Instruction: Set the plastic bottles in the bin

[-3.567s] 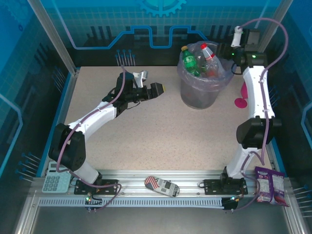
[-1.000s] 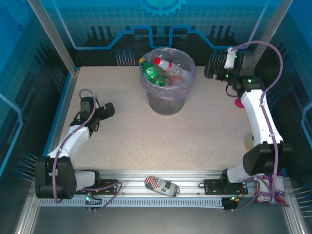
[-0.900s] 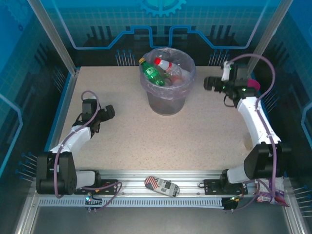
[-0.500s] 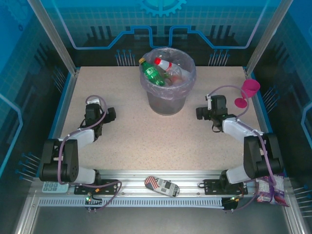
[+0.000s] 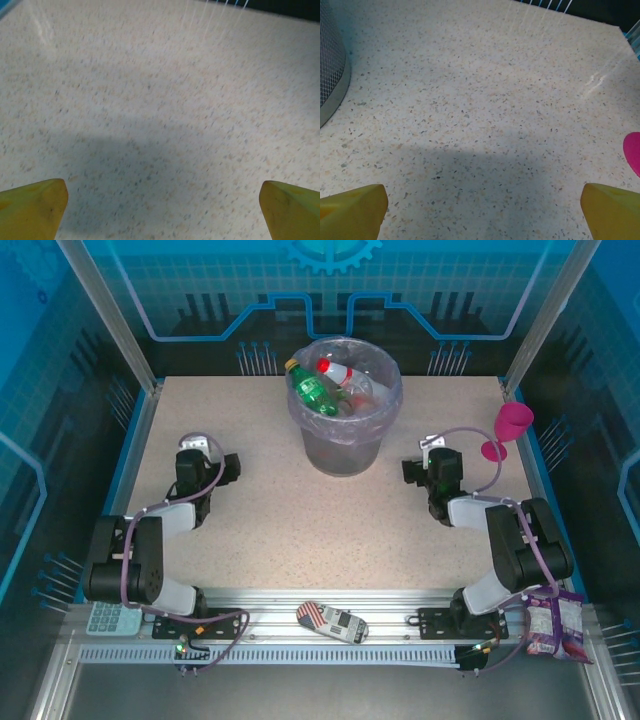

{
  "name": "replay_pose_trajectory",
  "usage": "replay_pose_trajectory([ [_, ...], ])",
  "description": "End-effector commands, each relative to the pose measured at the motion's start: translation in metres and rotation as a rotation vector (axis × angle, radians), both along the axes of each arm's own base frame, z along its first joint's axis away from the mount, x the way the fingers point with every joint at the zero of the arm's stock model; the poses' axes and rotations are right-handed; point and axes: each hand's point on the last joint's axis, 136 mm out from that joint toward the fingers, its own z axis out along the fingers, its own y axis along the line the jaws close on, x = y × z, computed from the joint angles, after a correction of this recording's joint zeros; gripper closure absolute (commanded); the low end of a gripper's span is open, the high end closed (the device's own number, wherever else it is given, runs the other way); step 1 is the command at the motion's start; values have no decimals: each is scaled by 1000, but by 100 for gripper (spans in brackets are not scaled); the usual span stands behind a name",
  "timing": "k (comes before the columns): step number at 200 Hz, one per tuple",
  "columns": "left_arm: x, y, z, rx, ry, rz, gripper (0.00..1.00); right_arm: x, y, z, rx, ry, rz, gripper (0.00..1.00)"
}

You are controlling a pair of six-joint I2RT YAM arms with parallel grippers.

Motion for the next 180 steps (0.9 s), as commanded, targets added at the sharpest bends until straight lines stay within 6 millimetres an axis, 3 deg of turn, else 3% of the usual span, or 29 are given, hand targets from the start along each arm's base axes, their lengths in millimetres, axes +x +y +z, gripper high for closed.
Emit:
replay_pose_trajectory([
  [1, 5, -9, 7, 16, -62, -53, 1, -2, -2, 23, 47, -140, 14, 0],
  [33, 4, -20, 5, 42, -116, -97, 1, -11, -12, 11, 129, -163, 15, 0],
  [41, 2, -19, 3, 42, -109, -93, 1, -10, -14, 17, 119, -223, 6, 0],
  [180, 0, -25, -1, 93, -149, -91, 1, -11, -15, 15, 122, -200, -4, 0],
])
